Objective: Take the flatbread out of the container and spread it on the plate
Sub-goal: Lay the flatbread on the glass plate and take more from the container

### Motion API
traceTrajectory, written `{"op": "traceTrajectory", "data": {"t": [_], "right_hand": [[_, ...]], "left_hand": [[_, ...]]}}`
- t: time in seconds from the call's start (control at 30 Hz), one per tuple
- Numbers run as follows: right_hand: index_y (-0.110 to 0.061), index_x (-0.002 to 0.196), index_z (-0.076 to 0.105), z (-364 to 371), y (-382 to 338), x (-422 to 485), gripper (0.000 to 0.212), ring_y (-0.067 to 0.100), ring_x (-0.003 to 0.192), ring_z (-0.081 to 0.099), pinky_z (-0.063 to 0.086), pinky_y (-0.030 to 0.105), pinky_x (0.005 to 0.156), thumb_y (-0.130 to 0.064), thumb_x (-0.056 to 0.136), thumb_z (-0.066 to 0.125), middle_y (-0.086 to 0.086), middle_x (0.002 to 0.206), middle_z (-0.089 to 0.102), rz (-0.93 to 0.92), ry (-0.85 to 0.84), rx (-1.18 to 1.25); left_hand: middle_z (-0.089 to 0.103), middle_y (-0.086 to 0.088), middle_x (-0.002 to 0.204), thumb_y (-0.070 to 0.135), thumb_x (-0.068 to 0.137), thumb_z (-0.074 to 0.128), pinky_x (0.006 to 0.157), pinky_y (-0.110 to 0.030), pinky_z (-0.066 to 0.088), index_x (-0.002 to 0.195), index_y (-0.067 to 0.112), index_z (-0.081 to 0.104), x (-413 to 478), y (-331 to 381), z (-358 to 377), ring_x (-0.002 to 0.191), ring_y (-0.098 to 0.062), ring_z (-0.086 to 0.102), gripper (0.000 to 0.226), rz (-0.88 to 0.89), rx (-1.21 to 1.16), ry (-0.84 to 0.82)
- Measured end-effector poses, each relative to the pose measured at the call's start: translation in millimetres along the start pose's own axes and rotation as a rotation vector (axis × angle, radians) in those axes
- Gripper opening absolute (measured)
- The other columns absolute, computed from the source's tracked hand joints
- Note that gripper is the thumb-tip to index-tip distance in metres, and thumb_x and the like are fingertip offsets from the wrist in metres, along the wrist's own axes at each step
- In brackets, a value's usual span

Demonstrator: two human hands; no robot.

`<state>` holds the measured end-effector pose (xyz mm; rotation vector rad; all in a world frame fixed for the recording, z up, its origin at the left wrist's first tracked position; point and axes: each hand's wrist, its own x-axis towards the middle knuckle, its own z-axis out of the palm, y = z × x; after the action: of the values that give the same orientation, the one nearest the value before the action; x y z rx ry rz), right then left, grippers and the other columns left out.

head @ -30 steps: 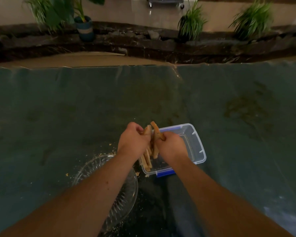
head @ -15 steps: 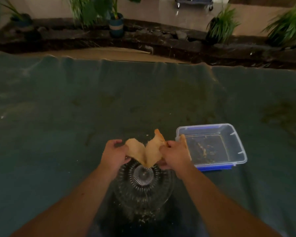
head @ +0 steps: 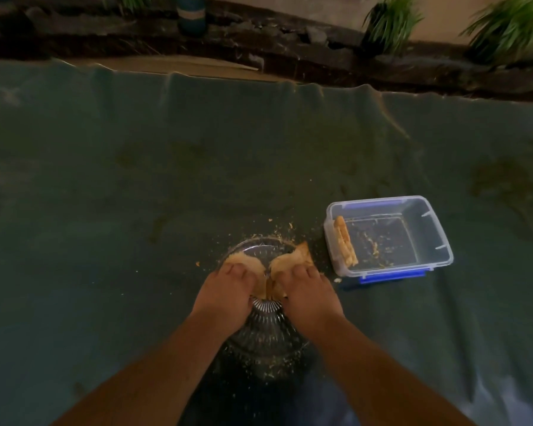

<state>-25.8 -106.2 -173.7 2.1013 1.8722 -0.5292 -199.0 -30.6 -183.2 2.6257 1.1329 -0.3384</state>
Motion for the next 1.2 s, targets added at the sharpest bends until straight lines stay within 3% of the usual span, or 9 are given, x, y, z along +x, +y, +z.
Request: {"op": "traceTrajectory", "data": {"t": [0.2,0.33,0.43,0.53,0.67,0.77,0.93,1.07,1.2], "right_hand": [[-0.018,0.146,0.045,-14.7,8.1,6.8,0.053,0.038,0.136,0.046,0.044,0.055,0.109,-0.029,0.098,0.064,0.017,0.149,0.049,-0.069,-0.029,0.082],[-0.022,0.116,0.064,-48.1,45.6,2.9,0.022,0.024,0.102,0.063,0.057,0.041,0.081,-0.033,0.098,0.057,0.005,0.112,0.066,-0.137,0.339,0.229],[-0.032,0.097,0.056,-74.6,94.7,11.3,0.005,0.014,0.077,0.061,0.053,0.034,0.065,-0.034,0.096,0.061,-0.006,0.087,0.061,0.084,0.481,0.469],[-0.031,0.113,0.054,-81.9,141.8,30.9,0.016,0.017,0.084,0.065,0.056,0.04,0.078,-0.042,0.102,0.058,-0.002,0.096,0.066,0.336,0.209,0.813],[-0.023,0.109,0.071,-71.0,164.5,47.9,0.028,0.021,0.088,0.073,0.06,0.048,0.093,-0.044,0.106,0.052,0.005,0.099,0.076,0.252,-0.131,0.905],[-0.023,0.116,0.069,-58.0,170.8,53.2,0.021,0.022,0.094,0.072,0.059,0.049,0.095,-0.035,0.107,0.054,0.006,0.105,0.075,0.212,-0.138,0.87],[-0.023,0.132,0.064,-45.9,191.6,54.0,0.028,0.021,0.096,0.074,0.064,0.045,0.088,-0.028,0.104,0.062,0.006,0.114,0.074,0.223,-0.178,1.148],[-0.031,0.103,0.062,-47.4,199.3,53.6,0.008,0.012,0.083,0.064,0.056,0.035,0.081,-0.035,0.106,0.056,-0.005,0.095,0.065,0.26,-0.129,0.975],[-0.032,0.085,0.052,-42.6,193.6,54.1,0.022,0.004,0.069,0.052,0.044,0.028,0.073,-0.037,0.106,0.054,-0.008,0.081,0.057,0.273,-0.048,0.803]], "left_hand": [[0.059,-0.006,0.133,0.04,0.096,0.056,0.102,-0.046,0.047,0.132,0.021,0.057,9.9,15.8,-9.3,0.123,-0.027,0.05,0.041,-0.099,0.073,-0.026],[0.069,-0.005,0.115,0.039,0.086,0.064,0.085,-0.042,0.055,0.112,0.023,0.069,37.2,41.8,-42.2,0.105,-0.028,0.062,0.031,-0.247,-0.144,0.063],[0.074,0.0,0.097,0.044,0.09,0.064,0.071,-0.036,0.056,0.099,0.028,0.071,68.3,73.4,-69.6,0.085,-0.024,0.067,0.02,-0.403,-0.441,0.115],[0.069,0.009,0.082,0.061,0.094,0.06,0.06,-0.032,0.05,0.085,0.031,0.063,97.9,107.2,-82.2,0.074,-0.012,0.063,0.032,-0.488,-0.638,0.121],[0.067,0.004,0.079,0.07,0.092,0.058,0.054,-0.033,0.037,0.083,0.028,0.061,124.5,141.3,-82.8,0.072,-0.014,0.061,0.043,-0.527,-0.71,0.036],[0.068,0.0,0.082,0.072,0.091,0.059,0.056,-0.033,0.039,0.092,0.023,0.063,133.8,151.9,-75.8,0.076,-0.017,0.063,0.048,-0.547,-0.719,-0.02],[0.068,0.003,0.079,0.073,0.083,0.069,0.052,-0.032,0.036,0.085,0.027,0.057,136.9,159.1,-69.2,0.07,-0.013,0.061,0.047,-0.614,-0.734,0.011],[0.067,0.004,0.079,0.059,0.079,0.083,0.055,-0.034,0.045,0.088,0.028,0.055,138.8,165.3,-67.1,0.072,-0.016,0.063,0.043,-0.617,-0.627,0.039],[0.065,0.002,0.083,0.038,0.087,0.08,0.06,-0.036,0.055,0.096,0.025,0.057,142.3,173.4,-66.0,0.073,-0.017,0.064,0.028,-0.624,-0.499,0.065]]}}
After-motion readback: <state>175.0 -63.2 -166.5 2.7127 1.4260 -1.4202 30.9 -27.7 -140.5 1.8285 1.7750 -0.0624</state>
